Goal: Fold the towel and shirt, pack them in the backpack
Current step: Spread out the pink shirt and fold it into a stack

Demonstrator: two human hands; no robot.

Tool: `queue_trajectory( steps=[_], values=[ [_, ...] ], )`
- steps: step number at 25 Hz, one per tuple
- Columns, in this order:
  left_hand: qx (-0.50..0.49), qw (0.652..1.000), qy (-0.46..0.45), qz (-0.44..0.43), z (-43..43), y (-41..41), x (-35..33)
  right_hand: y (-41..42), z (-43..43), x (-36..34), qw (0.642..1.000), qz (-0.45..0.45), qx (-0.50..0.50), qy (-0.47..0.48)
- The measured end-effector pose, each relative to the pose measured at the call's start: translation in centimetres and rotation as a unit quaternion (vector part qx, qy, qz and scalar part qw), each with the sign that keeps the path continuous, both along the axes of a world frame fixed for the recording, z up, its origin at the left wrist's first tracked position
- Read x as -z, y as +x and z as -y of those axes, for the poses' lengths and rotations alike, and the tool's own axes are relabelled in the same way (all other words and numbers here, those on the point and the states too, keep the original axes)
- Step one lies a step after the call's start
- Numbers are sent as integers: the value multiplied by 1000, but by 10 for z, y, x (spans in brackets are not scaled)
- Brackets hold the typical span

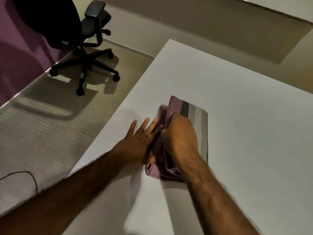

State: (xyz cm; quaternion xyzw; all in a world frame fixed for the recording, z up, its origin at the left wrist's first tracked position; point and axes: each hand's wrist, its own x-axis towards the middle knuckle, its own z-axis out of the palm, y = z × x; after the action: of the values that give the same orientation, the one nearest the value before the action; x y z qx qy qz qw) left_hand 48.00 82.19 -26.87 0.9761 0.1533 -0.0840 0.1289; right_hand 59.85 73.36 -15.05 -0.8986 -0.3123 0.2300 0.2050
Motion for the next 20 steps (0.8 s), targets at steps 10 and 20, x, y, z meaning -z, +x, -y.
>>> queue_trajectory(
  steps=[10,20],
  values=[
    [-45,992,5,116,-2,-18,-4,47,24,62,967,218,-110,-71],
    [-201,965,-86,147,35,55,-15,38,20,100,933,288,-186,-108]
  ],
)
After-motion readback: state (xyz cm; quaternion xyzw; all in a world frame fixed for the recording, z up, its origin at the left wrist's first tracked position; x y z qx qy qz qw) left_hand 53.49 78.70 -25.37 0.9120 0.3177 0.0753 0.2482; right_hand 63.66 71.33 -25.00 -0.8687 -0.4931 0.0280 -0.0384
